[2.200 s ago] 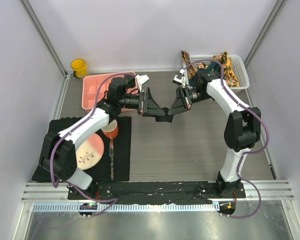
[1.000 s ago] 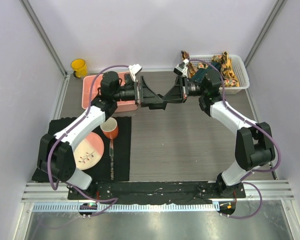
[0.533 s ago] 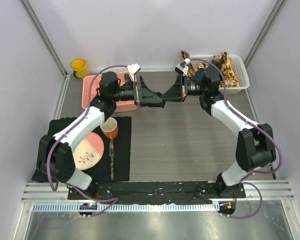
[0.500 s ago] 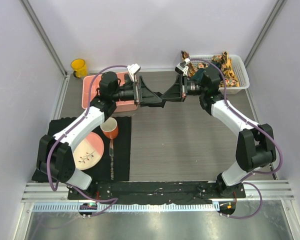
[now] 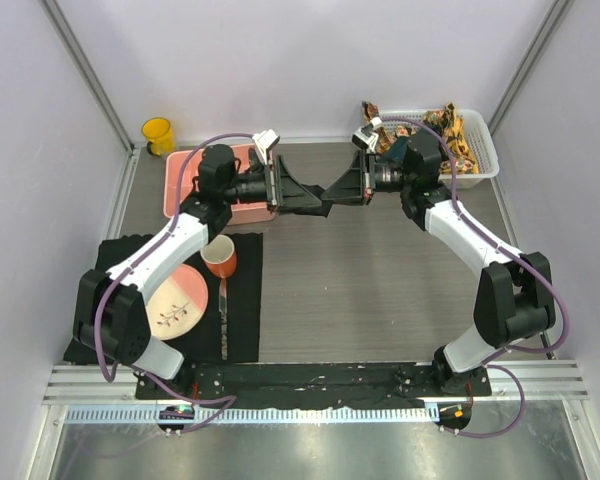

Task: Roll the ties
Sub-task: Place the tie in the storage box.

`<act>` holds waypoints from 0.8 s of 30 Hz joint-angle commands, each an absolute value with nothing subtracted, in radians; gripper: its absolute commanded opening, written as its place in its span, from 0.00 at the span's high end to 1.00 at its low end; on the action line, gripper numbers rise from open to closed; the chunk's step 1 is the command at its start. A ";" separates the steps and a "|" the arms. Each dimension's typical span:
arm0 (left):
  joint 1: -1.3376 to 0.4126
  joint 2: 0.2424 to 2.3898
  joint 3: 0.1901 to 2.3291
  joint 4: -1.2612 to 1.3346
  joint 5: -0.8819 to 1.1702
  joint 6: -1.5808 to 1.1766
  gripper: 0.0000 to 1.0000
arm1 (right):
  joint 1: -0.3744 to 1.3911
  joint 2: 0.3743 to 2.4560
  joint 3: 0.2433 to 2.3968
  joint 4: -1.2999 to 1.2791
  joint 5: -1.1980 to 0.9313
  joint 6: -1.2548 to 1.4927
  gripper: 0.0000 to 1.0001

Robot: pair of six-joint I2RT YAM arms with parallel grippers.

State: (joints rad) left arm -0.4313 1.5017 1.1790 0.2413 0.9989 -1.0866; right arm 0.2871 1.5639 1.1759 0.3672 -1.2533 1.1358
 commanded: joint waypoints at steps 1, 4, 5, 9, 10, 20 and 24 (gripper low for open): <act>-0.397 1.453 1.221 0.166 0.997 -1.020 1.00 | 0.291 1.534 1.236 0.310 -1.244 1.051 0.68; -0.347 1.450 1.255 0.004 0.976 -0.910 1.00 | 0.282 1.540 1.279 0.186 -1.235 0.948 0.52; -0.313 1.451 1.267 -0.058 0.970 -0.840 1.00 | 0.276 1.545 1.287 0.149 -1.227 0.930 0.47; -0.232 1.485 1.406 -0.451 0.933 -0.551 1.00 | 0.230 1.569 1.321 0.106 -1.226 0.894 0.05; -0.223 1.497 1.448 -0.541 0.889 -0.463 1.00 | 0.206 1.574 1.336 0.083 -1.226 0.843 0.05; -0.094 1.736 1.949 -1.353 0.559 0.650 1.00 | 0.186 1.516 1.591 -0.715 -0.726 0.006 0.00; -0.080 1.821 2.051 -1.411 0.482 0.874 1.00 | 0.135 1.516 1.552 -0.709 -0.713 0.051 0.00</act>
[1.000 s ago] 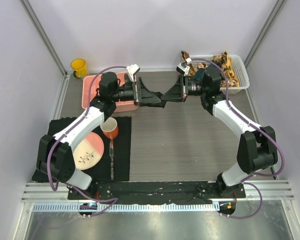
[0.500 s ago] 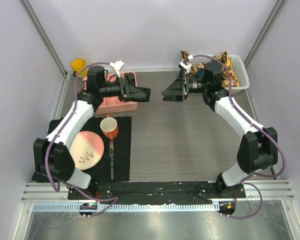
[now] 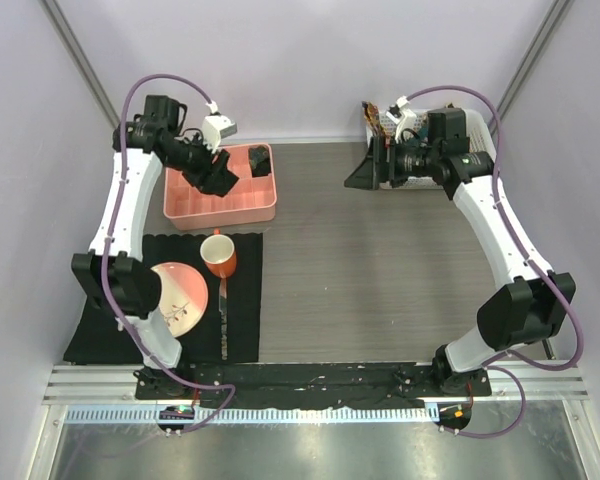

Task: Roll the ties
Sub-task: Place the tie in the storage box.

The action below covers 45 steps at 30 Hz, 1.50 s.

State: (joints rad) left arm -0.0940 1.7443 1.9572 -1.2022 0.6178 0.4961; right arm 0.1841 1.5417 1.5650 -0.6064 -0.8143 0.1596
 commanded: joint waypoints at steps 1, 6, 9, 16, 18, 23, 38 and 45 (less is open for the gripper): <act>-0.081 1.841 2.065 -1.419 0.471 0.943 1.00 | 0.121 1.520 1.546 -0.710 -0.780 0.052 0.00; -0.068 1.977 2.157 -1.433 0.381 1.057 1.00 | 0.054 1.539 1.508 -0.692 -0.859 0.107 0.00; -0.052 2.025 2.171 -1.437 0.330 1.147 1.00 | 0.032 1.537 1.503 -0.690 -0.865 0.114 0.01; 0.035 2.101 2.192 -1.451 0.261 1.278 1.00 | 0.031 1.520 1.473 -0.681 -0.858 0.110 0.00; 0.043 2.106 2.180 -1.454 0.244 1.325 1.00 | 0.031 1.519 1.463 -0.680 -0.857 0.113 0.00; 0.078 2.115 2.149 -1.440 0.215 1.422 1.00 | 0.028 1.537 1.466 -0.669 -0.862 0.124 0.00; 0.095 2.253 2.201 -1.425 0.178 1.454 1.00 | 0.017 1.551 1.465 -0.657 -0.861 0.138 0.00; 0.095 2.286 2.209 -1.445 0.130 1.465 1.00 | 0.014 1.543 1.457 -0.655 -0.861 0.138 0.01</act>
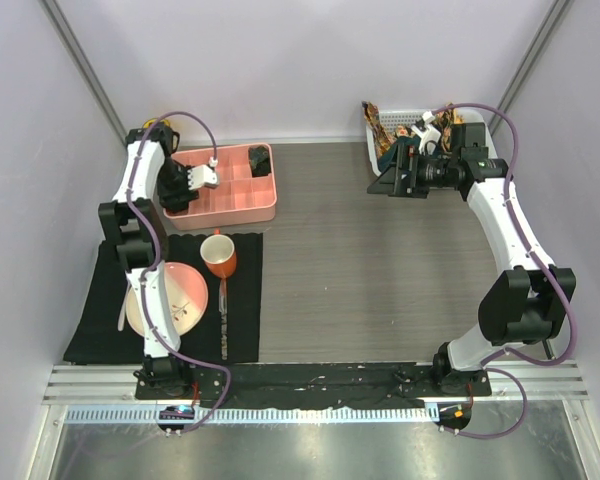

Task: Roll the ties
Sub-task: Place the tie in the storage box.

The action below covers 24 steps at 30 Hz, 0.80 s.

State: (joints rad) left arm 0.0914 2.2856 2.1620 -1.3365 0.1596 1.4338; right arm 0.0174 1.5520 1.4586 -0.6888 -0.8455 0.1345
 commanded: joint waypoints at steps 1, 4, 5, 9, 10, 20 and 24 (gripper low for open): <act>0.095 2.292 2.213 -1.448 0.129 1.463 1.00 | 0.014 1.545 1.456 -0.655 -0.861 0.138 0.00; 0.094 2.307 2.230 -1.450 0.120 1.463 1.00 | 0.015 1.546 1.453 -0.650 -0.864 0.147 0.01; 0.095 2.322 2.240 -1.453 0.118 1.462 1.00 | 0.014 1.551 1.454 -0.650 -0.865 0.149 0.00; 0.095 2.365 2.275 -1.463 0.113 1.453 1.00 | 0.012 1.562 1.466 -0.649 -0.865 0.152 0.00; 0.094 2.370 2.281 -1.463 0.112 1.445 1.00 | 0.012 1.563 1.468 -0.650 -0.865 0.152 0.01; 0.092 2.413 2.237 -1.459 0.141 1.436 1.00 | -0.014 1.569 1.462 -0.643 -0.864 0.163 0.01; 0.092 2.433 2.232 -1.456 0.158 1.437 0.98 | -0.017 1.569 1.460 -0.644 -0.865 0.164 0.00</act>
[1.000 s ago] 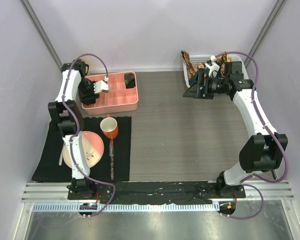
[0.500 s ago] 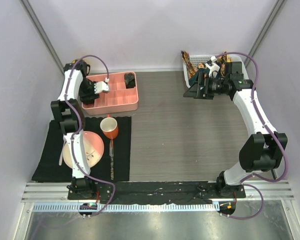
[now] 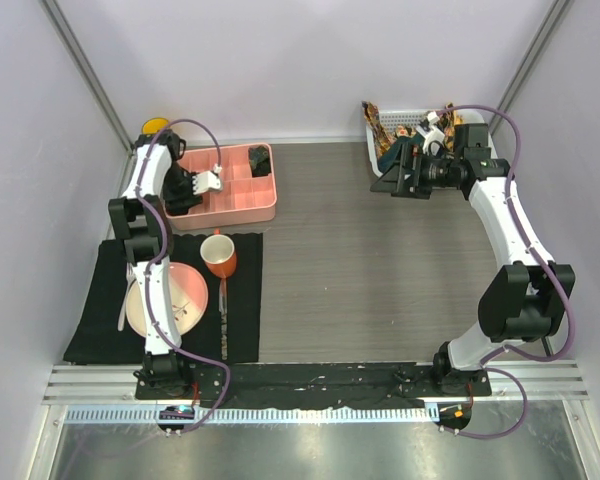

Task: Roll the ties
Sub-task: Place the tie in the storage box, then reset both arms

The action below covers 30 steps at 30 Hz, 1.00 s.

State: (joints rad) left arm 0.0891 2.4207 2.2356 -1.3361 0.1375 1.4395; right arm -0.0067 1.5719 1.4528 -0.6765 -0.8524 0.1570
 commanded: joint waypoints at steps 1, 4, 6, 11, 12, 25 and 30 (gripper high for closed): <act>0.091 2.436 2.233 -1.459 0.163 1.439 0.95 | -0.017 1.571 1.460 -0.643 -0.865 0.163 0.01; 0.091 2.427 2.237 -1.456 0.179 1.434 0.74 | -0.020 1.574 1.463 -0.646 -0.865 0.164 0.01; 0.089 2.416 2.235 -1.457 0.181 1.445 0.50 | -0.025 1.575 1.465 -0.646 -0.867 0.164 0.00; 0.089 2.373 2.244 -1.480 0.204 1.479 0.28 | -0.028 1.580 1.463 -0.646 -0.882 0.164 0.01; 0.089 2.369 2.252 -1.482 0.207 1.482 0.27 | -0.028 1.578 1.463 -0.647 -0.884 0.166 0.00; 0.081 2.306 2.264 -1.511 0.199 1.497 0.24 | -0.029 1.575 1.456 -0.641 -0.900 0.167 0.00; 0.081 2.280 2.264 -1.537 0.193 1.519 0.14 | -0.034 1.575 1.460 -0.643 -0.913 0.164 0.00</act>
State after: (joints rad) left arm 0.0834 2.3650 2.2356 -1.3365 0.1795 1.4841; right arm -0.0250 1.5841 1.4528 -0.6739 -0.8818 0.1608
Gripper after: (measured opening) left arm 0.805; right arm 0.996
